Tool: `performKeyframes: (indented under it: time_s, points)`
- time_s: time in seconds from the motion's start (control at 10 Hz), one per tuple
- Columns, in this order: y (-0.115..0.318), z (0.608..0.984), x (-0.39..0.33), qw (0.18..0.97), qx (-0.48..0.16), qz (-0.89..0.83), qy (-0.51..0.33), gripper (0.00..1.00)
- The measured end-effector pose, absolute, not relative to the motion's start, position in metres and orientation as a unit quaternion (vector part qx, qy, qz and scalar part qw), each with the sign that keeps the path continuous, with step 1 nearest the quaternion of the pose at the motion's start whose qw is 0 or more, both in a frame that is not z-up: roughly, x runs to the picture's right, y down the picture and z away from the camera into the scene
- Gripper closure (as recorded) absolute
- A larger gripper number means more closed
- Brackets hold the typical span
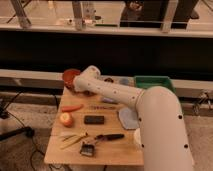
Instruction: Stack bowls into tray
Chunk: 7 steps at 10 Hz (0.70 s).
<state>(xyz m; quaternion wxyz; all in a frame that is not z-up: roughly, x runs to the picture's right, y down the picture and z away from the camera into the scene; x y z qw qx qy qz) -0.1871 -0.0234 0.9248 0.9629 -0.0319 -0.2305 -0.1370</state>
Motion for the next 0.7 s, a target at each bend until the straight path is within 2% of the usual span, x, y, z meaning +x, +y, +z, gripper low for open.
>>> performKeyframes:
  time_s: [0.7]
  points:
    - [-0.027,0.918,-0.205,0.964,-0.011,-0.134,-0.23,1.0]
